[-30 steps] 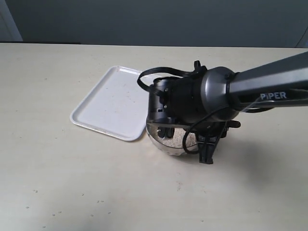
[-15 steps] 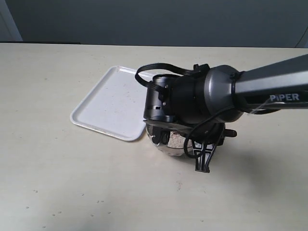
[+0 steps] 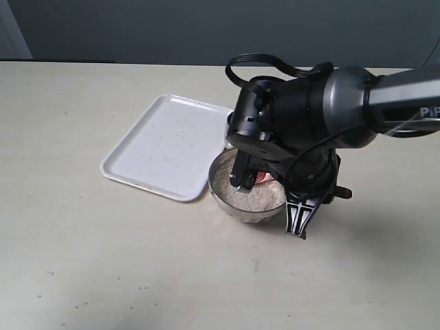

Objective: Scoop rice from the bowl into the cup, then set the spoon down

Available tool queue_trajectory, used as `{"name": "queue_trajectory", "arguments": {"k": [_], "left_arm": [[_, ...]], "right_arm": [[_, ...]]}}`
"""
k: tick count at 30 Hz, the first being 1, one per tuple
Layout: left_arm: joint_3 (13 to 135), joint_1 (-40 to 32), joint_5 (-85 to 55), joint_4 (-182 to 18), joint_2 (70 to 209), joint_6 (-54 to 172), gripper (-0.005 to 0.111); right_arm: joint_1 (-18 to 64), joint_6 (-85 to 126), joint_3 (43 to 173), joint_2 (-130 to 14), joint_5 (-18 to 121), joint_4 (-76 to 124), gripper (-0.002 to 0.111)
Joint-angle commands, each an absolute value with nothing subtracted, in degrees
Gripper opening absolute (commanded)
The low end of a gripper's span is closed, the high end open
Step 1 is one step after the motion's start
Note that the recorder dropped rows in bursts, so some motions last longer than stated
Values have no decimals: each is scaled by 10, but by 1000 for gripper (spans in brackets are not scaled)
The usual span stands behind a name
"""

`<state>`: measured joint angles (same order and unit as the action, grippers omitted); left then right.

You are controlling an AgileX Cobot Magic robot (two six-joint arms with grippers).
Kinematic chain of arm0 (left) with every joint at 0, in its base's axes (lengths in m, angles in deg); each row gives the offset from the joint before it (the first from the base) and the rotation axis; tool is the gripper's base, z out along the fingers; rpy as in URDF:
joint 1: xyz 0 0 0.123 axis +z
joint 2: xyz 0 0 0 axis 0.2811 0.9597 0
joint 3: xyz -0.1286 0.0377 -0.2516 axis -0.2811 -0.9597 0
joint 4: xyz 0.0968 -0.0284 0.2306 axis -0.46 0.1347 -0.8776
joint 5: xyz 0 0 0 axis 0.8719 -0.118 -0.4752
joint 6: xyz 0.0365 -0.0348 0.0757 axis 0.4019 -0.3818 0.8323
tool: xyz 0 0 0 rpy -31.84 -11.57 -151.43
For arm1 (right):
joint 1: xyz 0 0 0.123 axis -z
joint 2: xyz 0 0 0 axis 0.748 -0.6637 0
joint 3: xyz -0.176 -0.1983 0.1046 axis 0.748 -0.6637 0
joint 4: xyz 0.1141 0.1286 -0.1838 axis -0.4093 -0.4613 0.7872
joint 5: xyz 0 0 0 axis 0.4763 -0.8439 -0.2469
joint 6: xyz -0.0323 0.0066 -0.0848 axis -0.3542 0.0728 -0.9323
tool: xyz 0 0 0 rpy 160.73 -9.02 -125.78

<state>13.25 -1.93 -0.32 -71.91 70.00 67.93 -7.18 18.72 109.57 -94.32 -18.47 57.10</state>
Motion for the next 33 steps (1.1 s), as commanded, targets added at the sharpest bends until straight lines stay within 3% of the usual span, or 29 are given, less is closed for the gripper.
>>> {"name": "queue_trajectory", "arguments": {"k": [1, 23, 33], "left_arm": [[134, -22, -10, -720, 697, 678, 1], [134, -22, -10, -720, 697, 678, 1], [134, -22, -10, -720, 697, 678, 1]], "right_arm": [[-69, 166, 1110, -937, -185, 545, -1], [-4, 108, 1130, -937, -185, 447, -1], [40, 67, 1211, -929, -185, 390, -1]]}}
